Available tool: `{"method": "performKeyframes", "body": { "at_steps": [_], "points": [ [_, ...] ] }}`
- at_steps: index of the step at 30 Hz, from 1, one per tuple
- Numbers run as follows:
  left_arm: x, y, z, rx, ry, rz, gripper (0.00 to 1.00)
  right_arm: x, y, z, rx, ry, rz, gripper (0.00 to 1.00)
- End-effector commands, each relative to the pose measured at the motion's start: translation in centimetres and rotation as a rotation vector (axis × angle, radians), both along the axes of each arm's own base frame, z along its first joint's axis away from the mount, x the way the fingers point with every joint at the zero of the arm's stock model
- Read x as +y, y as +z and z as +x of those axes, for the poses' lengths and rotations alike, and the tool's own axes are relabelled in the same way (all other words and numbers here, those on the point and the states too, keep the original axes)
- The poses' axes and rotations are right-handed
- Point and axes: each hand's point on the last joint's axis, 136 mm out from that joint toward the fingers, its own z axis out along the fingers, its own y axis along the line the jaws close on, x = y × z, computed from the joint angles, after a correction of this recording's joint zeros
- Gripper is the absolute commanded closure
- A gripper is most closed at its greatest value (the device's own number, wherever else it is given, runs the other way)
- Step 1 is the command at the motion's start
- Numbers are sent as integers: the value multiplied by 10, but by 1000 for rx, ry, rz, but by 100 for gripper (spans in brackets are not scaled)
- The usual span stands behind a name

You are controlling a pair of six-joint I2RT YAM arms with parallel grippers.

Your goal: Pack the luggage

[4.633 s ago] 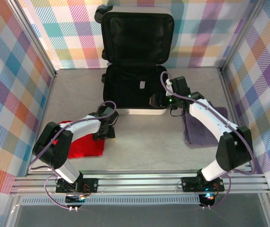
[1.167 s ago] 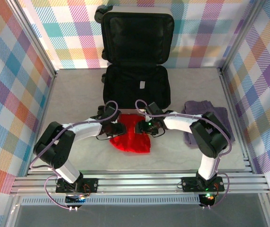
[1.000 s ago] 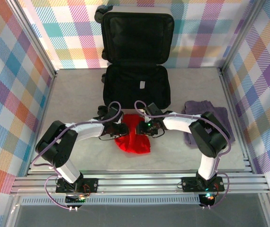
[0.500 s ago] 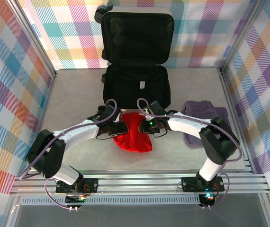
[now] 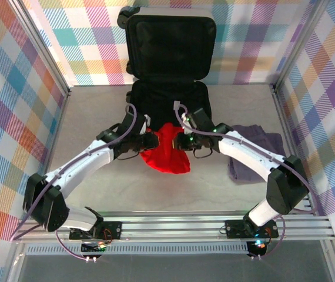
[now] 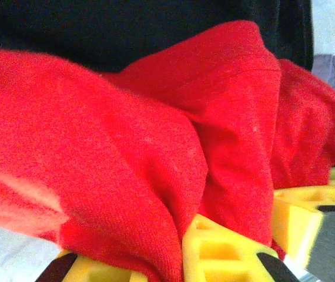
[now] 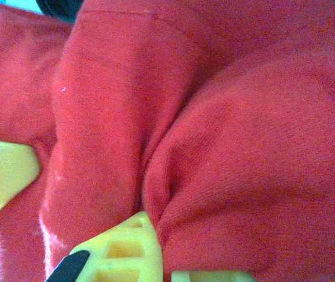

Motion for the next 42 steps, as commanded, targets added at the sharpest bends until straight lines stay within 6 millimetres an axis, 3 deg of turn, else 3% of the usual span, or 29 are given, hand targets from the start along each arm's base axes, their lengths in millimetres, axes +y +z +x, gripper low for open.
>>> {"method": "performKeyframes", "body": {
  "at_steps": [1, 5, 11, 15, 19, 27, 33, 38, 39, 42],
  "points": [
    [-4, 15, 33, -66, 4, 2, 100, -7, 37, 24, -77, 9, 32, 100],
    [-10, 28, 77, -119, 14, -12, 100, -14, 54, 64, -99, -4, 64, 100],
    [-18, 41, 145, -184, 34, -28, 100, -12, 60, 129, -109, 0, 45, 100],
    [-21, 29, 185, -178, 65, -37, 100, -9, 47, 170, -88, -10, 36, 100],
    [-17, 7, 212, -149, 95, -23, 100, -16, 19, 202, -43, -51, 12, 100],
    [14, -35, 222, -88, 181, 102, 100, -45, -27, 232, 24, -141, -29, 100],
    [38, -64, 223, -30, 226, 153, 100, -51, -57, 237, 69, -163, -52, 99],
    [42, -84, 223, 9, 230, 171, 100, -50, -74, 239, 96, -170, -55, 97],
    [42, -87, 222, 14, 228, 172, 96, -50, -75, 239, 97, -170, -56, 95],
    [43, -90, 223, 19, 230, 175, 68, -50, -74, 240, 89, -169, -53, 89]
  ]
}}
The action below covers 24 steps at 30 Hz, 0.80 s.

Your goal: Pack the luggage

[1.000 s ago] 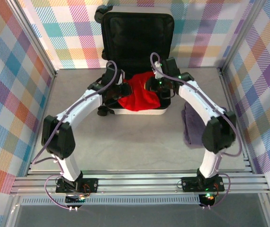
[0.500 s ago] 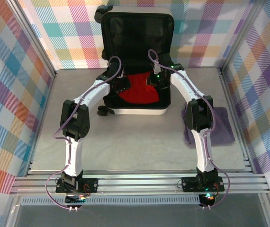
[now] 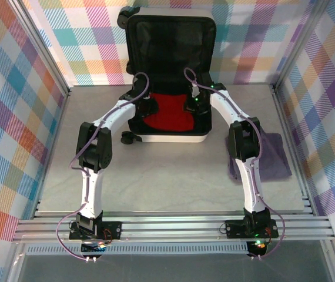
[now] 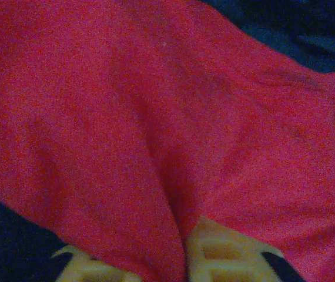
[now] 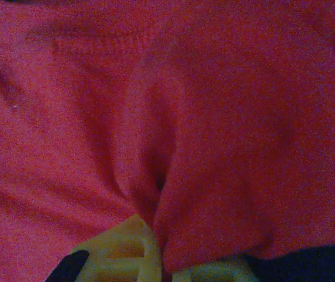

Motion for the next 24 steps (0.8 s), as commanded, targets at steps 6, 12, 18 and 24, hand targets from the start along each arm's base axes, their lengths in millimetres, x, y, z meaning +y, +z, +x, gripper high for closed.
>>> {"method": "performKeyframes", "body": {
  "at_steps": [6, 12, 18, 24],
  "points": [
    [16, 4, -2, 6, 10, 23, 49, -4, 18, 10, -38, -9, 15, 71],
    [17, 52, -3, -78, -1, -2, 41, -8, 51, 9, -99, -2, 18, 52],
    [17, 93, -6, -139, -18, -9, 37, -11, 85, 5, -158, 10, 25, 45],
    [1, 115, -12, -161, -78, -90, 37, -12, 105, -2, -187, 18, 35, 40]
  ]
}}
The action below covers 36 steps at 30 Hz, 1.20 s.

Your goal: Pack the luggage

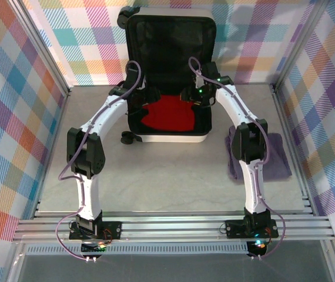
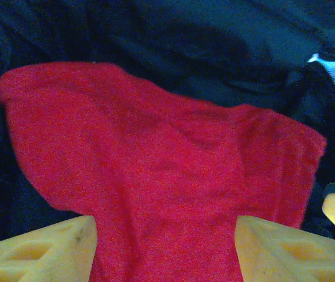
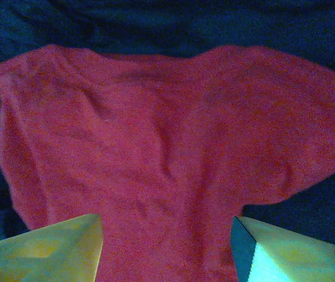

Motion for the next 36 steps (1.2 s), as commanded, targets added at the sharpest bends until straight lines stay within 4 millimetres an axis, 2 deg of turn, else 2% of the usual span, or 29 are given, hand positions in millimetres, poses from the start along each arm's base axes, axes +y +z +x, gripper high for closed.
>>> {"method": "performKeyframes", "body": {
  "at_steps": [1, 6, 8, 10, 11, 15, 18, 25, 36],
  "points": [
    [-9, 26, -6, -28, -62, -60, 37, -1, 38, -7, -62, 18, 29, 42],
    [-35, 21, -7, -15, -135, -153, 37, 17, 36, -15, -52, 60, 97, 51],
    [-43, 11, -4, 1, -152, -192, 37, 26, 28, -17, -37, 74, 106, 53],
    [-50, -2, -1, 23, -159, -216, 38, 32, 14, -18, -10, 77, 110, 60],
    [-51, -11, 1, 37, -152, -214, 38, 33, 8, -18, 2, 79, 114, 61],
    [-44, -45, 9, 91, -116, -176, 38, 39, -16, -16, 42, 75, 125, 63],
    [-39, -62, 13, 121, -98, -167, 39, 40, -32, -15, 65, 69, 115, 63],
    [-23, -91, 18, 161, -51, -110, 39, 28, -75, -8, 119, 17, 53, 63],
    [-7, -139, 24, 237, 4, -84, 40, 16, -119, 4, 193, -54, 29, 63]
  ]
}}
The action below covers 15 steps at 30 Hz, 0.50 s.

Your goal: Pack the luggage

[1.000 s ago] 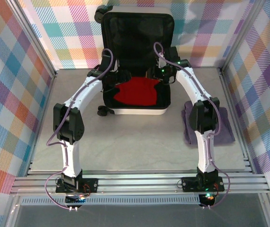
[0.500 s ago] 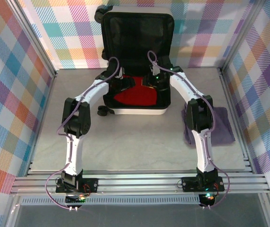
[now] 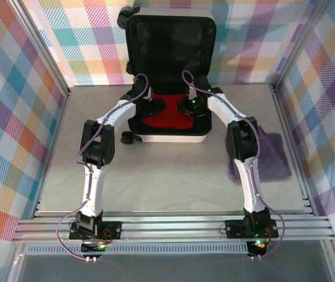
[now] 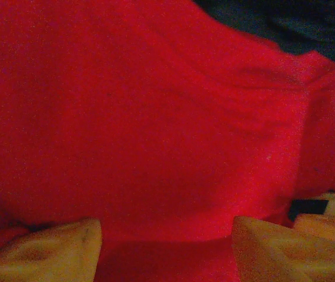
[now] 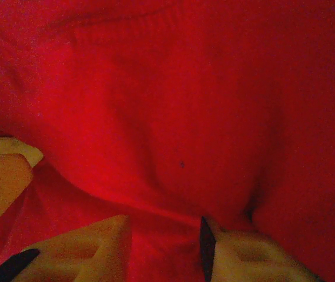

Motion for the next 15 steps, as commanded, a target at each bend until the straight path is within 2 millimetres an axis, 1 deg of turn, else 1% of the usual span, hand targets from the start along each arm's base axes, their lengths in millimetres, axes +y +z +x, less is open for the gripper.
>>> {"method": "performKeyframes", "body": {
  "at_steps": [1, 5, 7, 10, 12, 15],
  "points": [
    [20, -32, 3, 70, 58, 37, 40, -15, -37, 5, 66, -55, -43, 63],
    [23, -42, 3, 84, 62, 44, 40, -18, -45, 6, 78, -61, -50, 63],
    [23, -43, 3, 83, 63, 48, 40, -19, -49, 7, 83, -64, -52, 63],
    [21, -42, 3, 81, 52, 35, 40, -20, -48, 9, 86, -64, -49, 63],
    [17, -36, 3, 70, 39, 13, 40, -17, -39, 10, 73, -45, -23, 62],
    [13, -16, 4, 24, 25, -22, 39, -13, -11, 13, 17, -24, 7, 61]
  ]
}}
